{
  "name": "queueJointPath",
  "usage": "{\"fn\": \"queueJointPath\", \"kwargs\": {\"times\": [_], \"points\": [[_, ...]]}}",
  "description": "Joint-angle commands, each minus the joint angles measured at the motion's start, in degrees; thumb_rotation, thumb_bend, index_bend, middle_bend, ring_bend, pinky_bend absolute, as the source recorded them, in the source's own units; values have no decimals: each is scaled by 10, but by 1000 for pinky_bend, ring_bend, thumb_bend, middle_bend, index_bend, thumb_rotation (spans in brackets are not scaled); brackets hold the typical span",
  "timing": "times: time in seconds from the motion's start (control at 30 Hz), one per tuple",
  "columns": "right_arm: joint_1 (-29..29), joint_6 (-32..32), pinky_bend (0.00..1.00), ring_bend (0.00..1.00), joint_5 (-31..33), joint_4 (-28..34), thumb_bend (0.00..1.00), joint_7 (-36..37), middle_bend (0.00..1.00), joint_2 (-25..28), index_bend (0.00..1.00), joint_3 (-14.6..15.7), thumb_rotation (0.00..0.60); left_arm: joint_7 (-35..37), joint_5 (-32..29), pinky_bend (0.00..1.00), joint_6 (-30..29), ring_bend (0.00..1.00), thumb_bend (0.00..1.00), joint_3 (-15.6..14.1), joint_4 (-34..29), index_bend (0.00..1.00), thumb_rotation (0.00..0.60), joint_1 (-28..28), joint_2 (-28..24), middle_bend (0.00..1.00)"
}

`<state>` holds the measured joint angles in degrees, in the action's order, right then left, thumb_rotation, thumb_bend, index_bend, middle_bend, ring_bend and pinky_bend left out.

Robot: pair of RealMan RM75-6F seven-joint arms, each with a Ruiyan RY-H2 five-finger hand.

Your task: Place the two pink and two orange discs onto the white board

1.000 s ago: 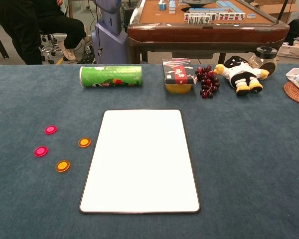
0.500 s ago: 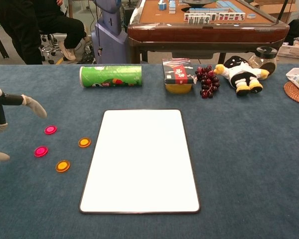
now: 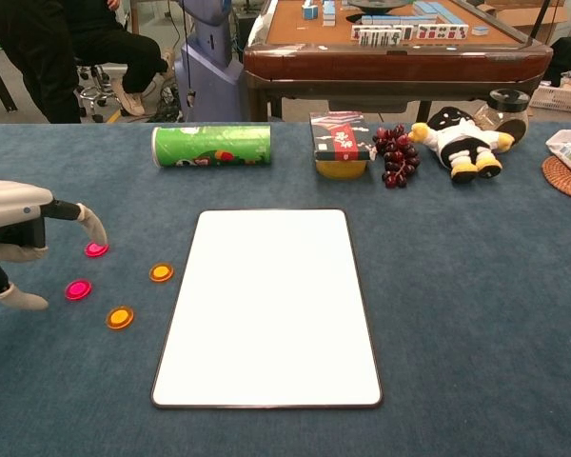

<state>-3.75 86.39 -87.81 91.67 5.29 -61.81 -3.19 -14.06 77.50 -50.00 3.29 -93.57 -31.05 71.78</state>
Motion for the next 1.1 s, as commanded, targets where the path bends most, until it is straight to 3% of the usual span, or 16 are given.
{"fn": "queueJointPath", "kwargs": {"times": [0.03, 0.5, 1.1], "points": [[0, -1, 410, 222, 0, 0, 0, 1, 274, 0, 220, 0, 600, -26, -36, 1000, 14, 1000, 115, 3, 7, 364, 600, -11, 10, 1000], [-3, -7, 410, 222, -3, 0, 0, -1, 275, -1, 221, 2, 600, -94, -113, 1000, 17, 1000, 149, 0, 32, 411, 600, -37, 35, 1000], [-6, -15, 410, 222, -2, -1, 0, -4, 274, -3, 220, 3, 600, -111, -164, 1000, 26, 1000, 216, -8, 62, 489, 600, -61, 60, 1000]]}}
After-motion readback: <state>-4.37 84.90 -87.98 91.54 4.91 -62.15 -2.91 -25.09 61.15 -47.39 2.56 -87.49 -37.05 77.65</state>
